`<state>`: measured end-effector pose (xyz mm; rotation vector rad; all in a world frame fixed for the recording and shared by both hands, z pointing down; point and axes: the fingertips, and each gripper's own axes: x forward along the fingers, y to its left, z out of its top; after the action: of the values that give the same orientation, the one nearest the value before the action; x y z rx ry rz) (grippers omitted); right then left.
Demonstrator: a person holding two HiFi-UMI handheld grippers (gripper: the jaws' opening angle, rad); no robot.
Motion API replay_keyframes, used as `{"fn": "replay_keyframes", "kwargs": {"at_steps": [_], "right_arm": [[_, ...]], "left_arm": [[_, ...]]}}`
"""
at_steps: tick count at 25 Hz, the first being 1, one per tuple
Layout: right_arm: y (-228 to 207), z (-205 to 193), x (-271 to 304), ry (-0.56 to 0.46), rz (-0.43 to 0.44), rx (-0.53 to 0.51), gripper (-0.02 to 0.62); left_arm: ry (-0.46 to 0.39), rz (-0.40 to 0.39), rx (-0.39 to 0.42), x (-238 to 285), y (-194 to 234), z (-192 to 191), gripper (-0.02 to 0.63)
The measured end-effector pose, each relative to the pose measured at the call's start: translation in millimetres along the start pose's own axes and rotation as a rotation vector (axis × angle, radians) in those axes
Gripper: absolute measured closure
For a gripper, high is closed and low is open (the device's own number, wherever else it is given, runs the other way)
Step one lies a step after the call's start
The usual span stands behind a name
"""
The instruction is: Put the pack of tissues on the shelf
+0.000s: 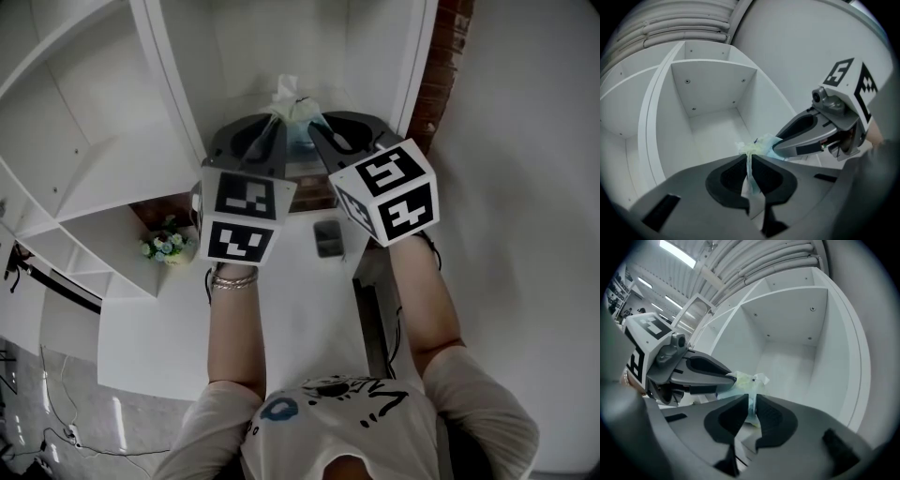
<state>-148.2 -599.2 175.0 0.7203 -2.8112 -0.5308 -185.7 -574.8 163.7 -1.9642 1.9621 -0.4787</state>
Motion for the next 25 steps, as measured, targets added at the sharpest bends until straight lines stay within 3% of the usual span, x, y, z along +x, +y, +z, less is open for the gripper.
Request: {"fn": "replay_keyframes", "kwargs": {"at_steps": [3, 6, 11, 19, 21, 25], "right_arm": [[-0.3, -2.3, 0.5, 0.013, 0.000, 0.030, 0.555], [2.8, -4.5, -0.7, 0.022, 0.017, 0.053, 0.468], [-0.3, -1.4, -8.8, -0.010, -0.003, 0.060, 0.469], [4.5, 10.9, -30.7, -0.079, -0.015, -0.022, 0.471], [8.7, 15.0, -38.2, -0.104, -0.013, -0.050, 0.515], [19.0, 12.3, -37.3, -0.105, 0.039, -0.036, 0.554]], "left_arm": [[0.010, 0.038, 0.031, -2.2, 1.5, -2.8, 0.575], [0.010, 0.051, 0.026, -4.5, 2.5, -6.7, 0.488], [0.022, 0.105, 0.066, -13.1, 5.7, -9.3, 0.471], [-0.038, 0.112, 0.047, -41.5, 6.4, -1.0, 0.471], [-0.061, 0.105, 0.041, -49.2, 4.8, 3.8, 0.473], [-0.038, 0.062, 0.023, -48.0, 0.0, -3.2, 0.560]]}}
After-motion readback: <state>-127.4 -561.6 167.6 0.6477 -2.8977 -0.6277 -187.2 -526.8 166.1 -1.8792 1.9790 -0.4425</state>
